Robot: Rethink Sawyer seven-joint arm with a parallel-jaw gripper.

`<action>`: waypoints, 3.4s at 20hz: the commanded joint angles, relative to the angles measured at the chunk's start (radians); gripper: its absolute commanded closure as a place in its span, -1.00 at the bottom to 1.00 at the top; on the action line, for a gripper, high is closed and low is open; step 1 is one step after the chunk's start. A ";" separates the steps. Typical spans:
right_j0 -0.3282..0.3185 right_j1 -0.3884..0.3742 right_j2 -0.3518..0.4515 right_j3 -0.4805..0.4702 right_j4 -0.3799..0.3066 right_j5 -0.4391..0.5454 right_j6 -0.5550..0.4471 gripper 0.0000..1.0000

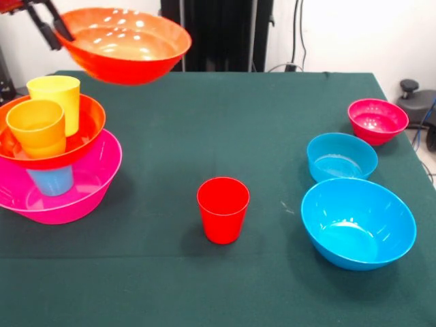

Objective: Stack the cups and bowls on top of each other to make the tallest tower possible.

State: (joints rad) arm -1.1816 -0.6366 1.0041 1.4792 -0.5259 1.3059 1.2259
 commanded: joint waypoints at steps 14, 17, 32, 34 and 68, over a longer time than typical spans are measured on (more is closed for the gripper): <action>0.044 0.113 -0.062 -0.257 -0.100 0.216 -0.581 1.00; 0.048 0.122 -0.059 -0.279 -0.108 0.222 -0.619 1.00; 0.043 0.142 -0.058 -0.299 -0.116 0.217 -0.653 1.00; 0.041 0.144 -0.054 -0.293 -0.115 0.214 -0.657 1.00; 0.031 0.183 -0.072 -0.344 -0.157 0.257 -0.677 1.00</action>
State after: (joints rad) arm -1.1784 -0.4589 0.9881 1.1652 -0.6086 1.4786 0.9300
